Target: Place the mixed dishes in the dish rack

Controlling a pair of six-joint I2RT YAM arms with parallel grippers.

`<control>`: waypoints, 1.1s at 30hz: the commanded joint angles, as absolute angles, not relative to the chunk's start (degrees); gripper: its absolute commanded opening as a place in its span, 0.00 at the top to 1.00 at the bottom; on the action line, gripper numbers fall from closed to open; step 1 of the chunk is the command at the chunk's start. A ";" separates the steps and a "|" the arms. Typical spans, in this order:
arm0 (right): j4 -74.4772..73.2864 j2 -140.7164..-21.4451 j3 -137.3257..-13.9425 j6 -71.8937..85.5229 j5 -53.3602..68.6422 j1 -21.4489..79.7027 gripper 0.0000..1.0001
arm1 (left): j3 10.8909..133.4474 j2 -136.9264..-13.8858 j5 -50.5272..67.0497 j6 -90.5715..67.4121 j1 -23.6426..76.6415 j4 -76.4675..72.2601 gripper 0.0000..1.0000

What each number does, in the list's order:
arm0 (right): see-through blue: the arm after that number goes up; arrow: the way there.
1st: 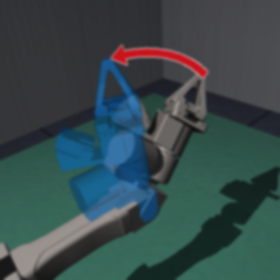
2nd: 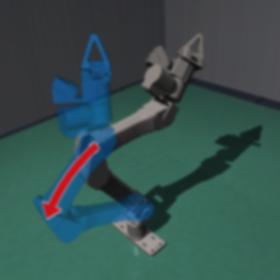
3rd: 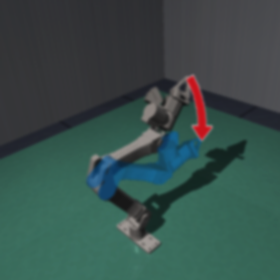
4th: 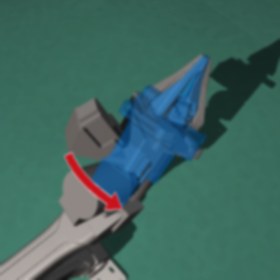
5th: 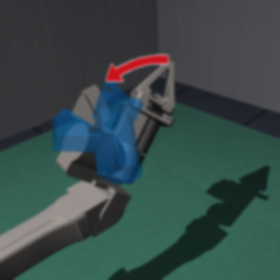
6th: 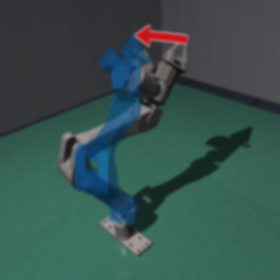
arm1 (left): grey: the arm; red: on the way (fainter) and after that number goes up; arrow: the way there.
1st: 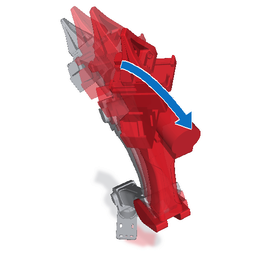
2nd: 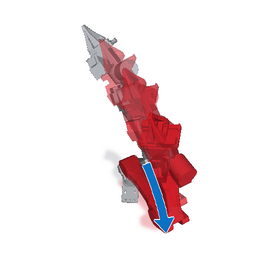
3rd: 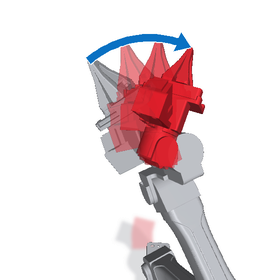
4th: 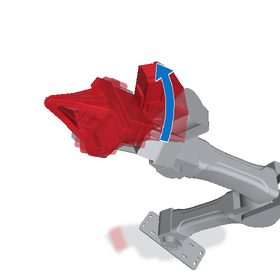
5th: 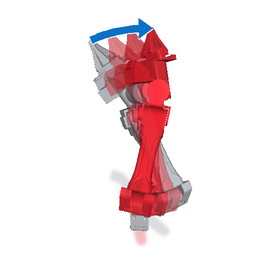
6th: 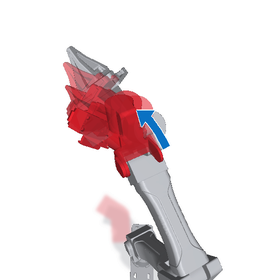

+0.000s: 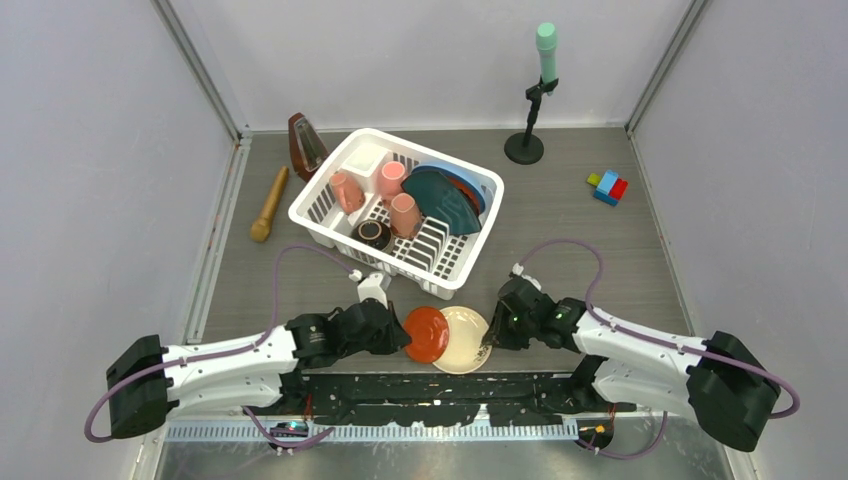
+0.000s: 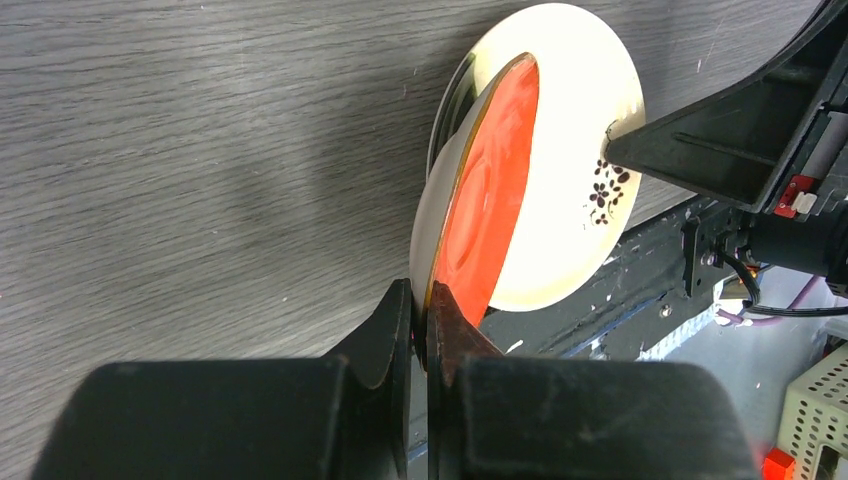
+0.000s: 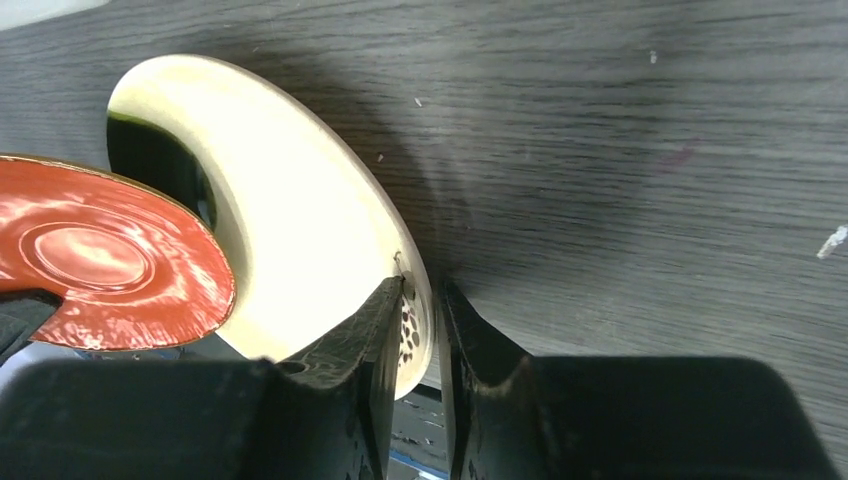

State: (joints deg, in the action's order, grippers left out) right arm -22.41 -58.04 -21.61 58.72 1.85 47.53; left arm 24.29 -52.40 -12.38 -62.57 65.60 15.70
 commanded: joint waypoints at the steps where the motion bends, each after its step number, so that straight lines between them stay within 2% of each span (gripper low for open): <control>1: -25.28 -60.46 -22.23 58.54 -3.60 47.72 0.71 | 24.52 -52.50 -13.49 -61.87 65.25 15.82 1.00; 3: -26.39 -60.98 -22.92 58.21 -4.40 47.72 0.72 | 24.72 -52.40 -13.45 -61.69 65.21 15.95 1.00; 5: -27.65 -61.38 -23.87 57.69 -5.01 47.72 0.82 | 25.11 -52.36 -13.53 -61.24 65.19 16.39 1.00; 6: -28.45 -61.49 -24.62 57.34 -5.05 47.72 0.94 | 25.58 -52.32 -13.68 -60.95 65.08 17.00 1.00; 8: -31.12 -61.45 -26.76 56.00 -5.59 47.77 0.99 | 26.92 -52.28 -14.07 -60.13 65.08 18.83 1.00; 18: -52.52 -53.65 -44.69 48.19 -15.62 47.72 1.00 | 40.03 -49.18 -14.75 -51.82 65.05 33.82 1.00; 23: -63.67 -55.55 -55.03 47.39 -21.74 47.72 1.00 | 46.15 -51.36 -13.81 -49.12 64.98 41.34 1.00; 29: -77.99 -59.16 -68.18 50.05 -38.72 47.72 1.00 | 46.89 -53.29 -11.19 -47.64 65.01 40.24 1.00; 33: -76.96 -57.81 -76.06 43.15 -43.82 47.72 1.00 | 45.88 -52.93 -9.86 -47.72 65.00 38.03 1.00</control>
State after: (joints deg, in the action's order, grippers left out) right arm -73.45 -59.51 -68.49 47.59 -32.75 47.77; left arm 45.60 -53.67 -11.60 -48.80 65.12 40.62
